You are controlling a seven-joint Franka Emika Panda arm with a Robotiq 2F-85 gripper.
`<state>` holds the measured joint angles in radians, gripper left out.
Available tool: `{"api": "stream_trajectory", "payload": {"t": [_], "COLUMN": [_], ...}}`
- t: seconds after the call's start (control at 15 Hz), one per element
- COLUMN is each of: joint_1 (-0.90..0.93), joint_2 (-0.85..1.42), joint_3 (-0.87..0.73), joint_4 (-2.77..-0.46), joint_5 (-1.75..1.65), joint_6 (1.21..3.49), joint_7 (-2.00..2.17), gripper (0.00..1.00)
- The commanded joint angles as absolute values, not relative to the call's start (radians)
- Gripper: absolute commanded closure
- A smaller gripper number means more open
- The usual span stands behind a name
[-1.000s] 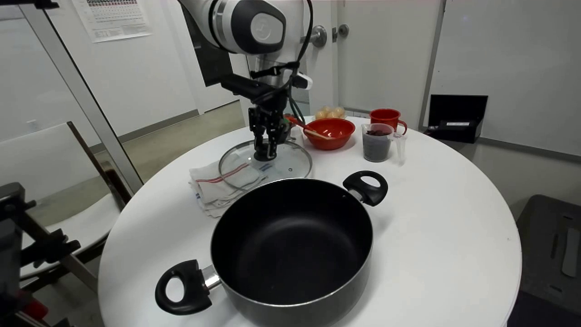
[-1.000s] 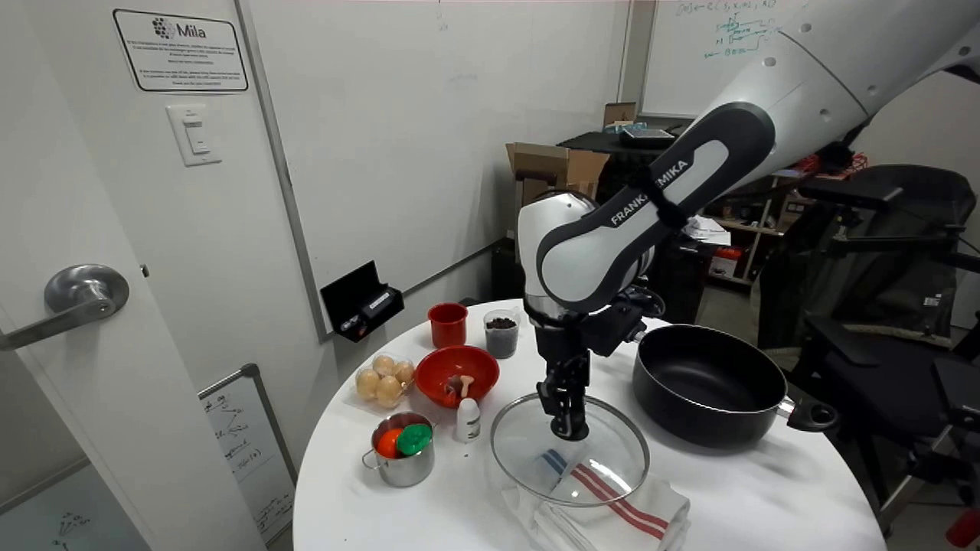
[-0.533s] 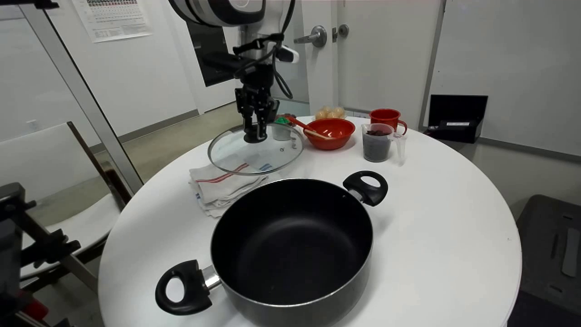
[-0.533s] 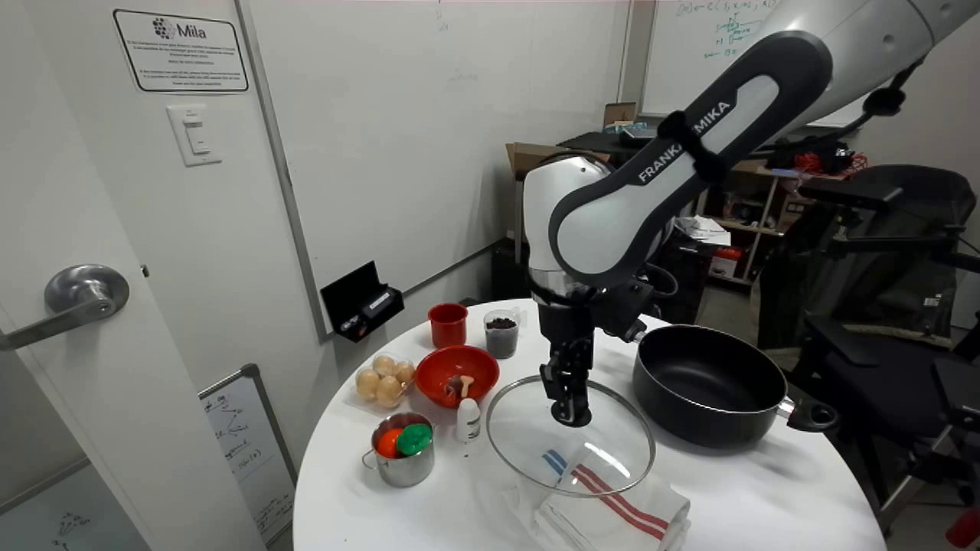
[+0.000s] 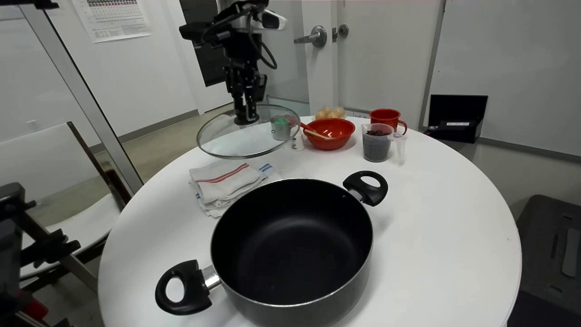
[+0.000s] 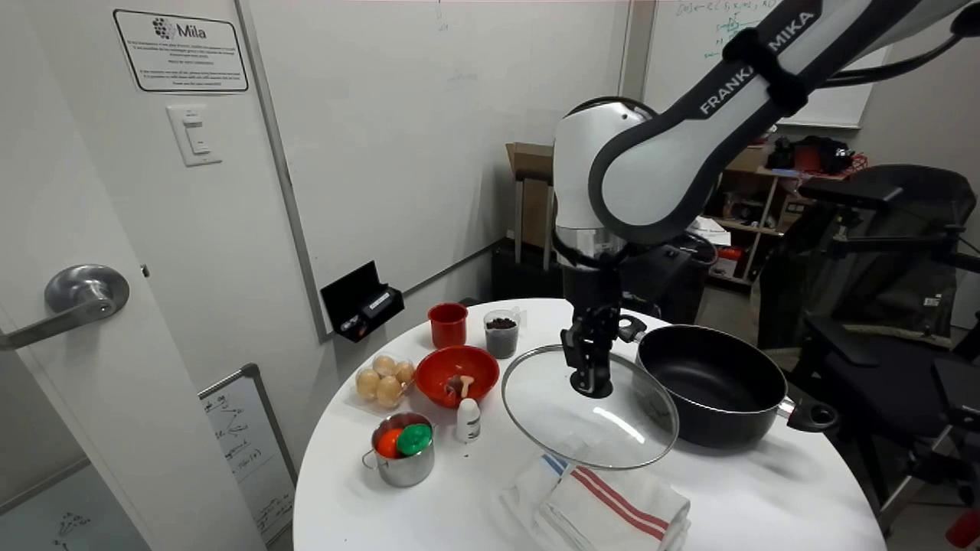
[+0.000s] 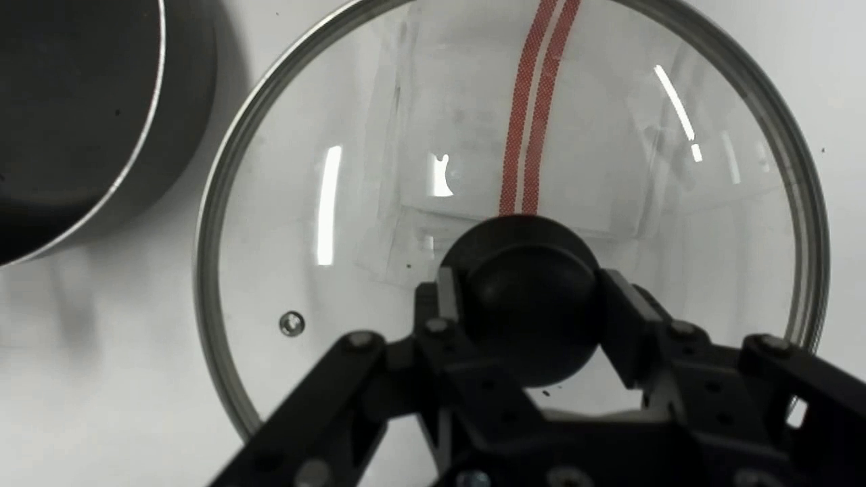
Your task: Put the glass lid on the black pot.
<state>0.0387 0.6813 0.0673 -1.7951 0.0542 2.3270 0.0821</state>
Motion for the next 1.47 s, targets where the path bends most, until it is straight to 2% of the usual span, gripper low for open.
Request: {"api": "stream_trajectory", "payload": {"t": [0.0,0.8,1.4], "joint_1": [0.04,-0.091,-0.184], "joint_2": [0.559,0.447,0.446], "joint_3": [0.04,-0.027,-0.086], "joint_4": [-1.927,-2.147,-2.18], "joint_5": [0.086,0.263,0.38], "joint_6": [2.36,2.429,2.44], "joint_7": [0.146,0.197,0.224], "gripper": [0.75,0.75,0.75]}}
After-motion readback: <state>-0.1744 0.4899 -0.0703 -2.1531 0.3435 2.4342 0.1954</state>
